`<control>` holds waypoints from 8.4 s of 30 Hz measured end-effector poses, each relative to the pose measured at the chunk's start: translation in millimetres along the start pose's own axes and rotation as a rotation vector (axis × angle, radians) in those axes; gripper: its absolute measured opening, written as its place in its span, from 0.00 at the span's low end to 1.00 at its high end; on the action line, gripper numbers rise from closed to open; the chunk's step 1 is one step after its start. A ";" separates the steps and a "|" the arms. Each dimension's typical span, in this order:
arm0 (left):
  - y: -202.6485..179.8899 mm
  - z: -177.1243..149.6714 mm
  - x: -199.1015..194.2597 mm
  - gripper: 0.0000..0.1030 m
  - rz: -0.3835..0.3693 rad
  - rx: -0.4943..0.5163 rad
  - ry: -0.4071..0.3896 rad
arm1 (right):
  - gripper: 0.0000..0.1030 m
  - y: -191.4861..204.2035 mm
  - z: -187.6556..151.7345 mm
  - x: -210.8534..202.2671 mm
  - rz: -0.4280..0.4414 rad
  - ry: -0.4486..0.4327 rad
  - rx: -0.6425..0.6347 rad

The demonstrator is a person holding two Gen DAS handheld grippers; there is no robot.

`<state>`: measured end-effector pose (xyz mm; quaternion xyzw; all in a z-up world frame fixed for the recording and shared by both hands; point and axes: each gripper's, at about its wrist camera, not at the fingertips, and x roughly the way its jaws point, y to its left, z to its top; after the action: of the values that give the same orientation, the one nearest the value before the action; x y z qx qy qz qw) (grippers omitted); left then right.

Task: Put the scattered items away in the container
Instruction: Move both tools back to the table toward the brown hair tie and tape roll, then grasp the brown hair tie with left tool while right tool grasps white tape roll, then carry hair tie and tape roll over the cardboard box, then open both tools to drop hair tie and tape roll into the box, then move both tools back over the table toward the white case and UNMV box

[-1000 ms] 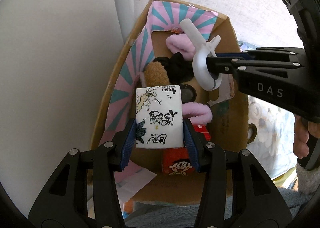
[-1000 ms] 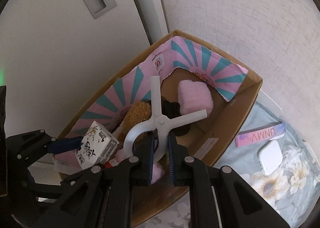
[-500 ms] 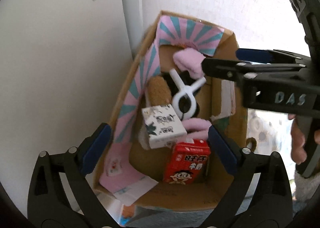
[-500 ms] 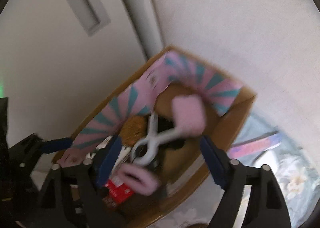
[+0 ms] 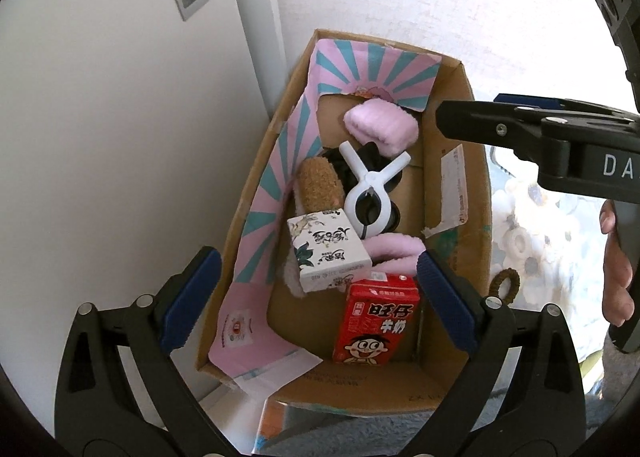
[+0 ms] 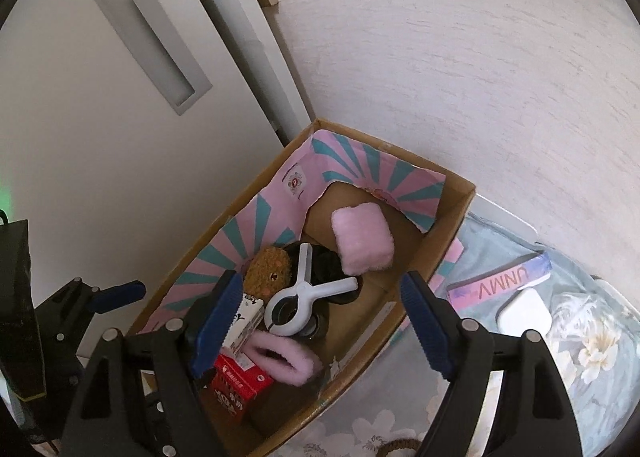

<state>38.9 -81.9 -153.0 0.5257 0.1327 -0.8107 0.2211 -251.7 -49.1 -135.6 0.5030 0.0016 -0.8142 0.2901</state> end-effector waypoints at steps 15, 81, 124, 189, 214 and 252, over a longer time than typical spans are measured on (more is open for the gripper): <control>-51.1 4.1 -20.6 0.95 -0.037 0.137 -0.074 | 0.76 -29.7 -22.4 -49.7 -0.041 -0.105 0.094; -199.7 -101.3 93.6 0.95 -0.214 0.400 0.028 | 0.76 -128.7 -154.7 -28.9 -0.169 0.084 0.080; -180.6 -66.1 69.1 0.16 -0.171 0.339 0.008 | 0.11 -132.0 -144.2 -28.7 -0.250 0.096 -0.036; 18.3 -6.4 -7.4 0.97 -0.089 -0.039 -0.052 | 0.68 30.8 -10.9 5.8 -0.062 0.012 -0.107; -12.6 -11.2 -31.2 0.97 -0.063 0.051 -0.097 | 0.68 8.8 -50.9 -17.4 -0.079 -0.022 -0.010; -234.5 71.9 120.8 0.98 -0.141 0.274 -0.021 | 0.68 -205.4 -100.3 -47.4 -0.326 0.018 0.190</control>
<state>-177.2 62.8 -237.4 0.5318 0.0552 -0.8402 0.0910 -251.5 173.6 -205.7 0.5286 0.0086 -0.8423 0.1054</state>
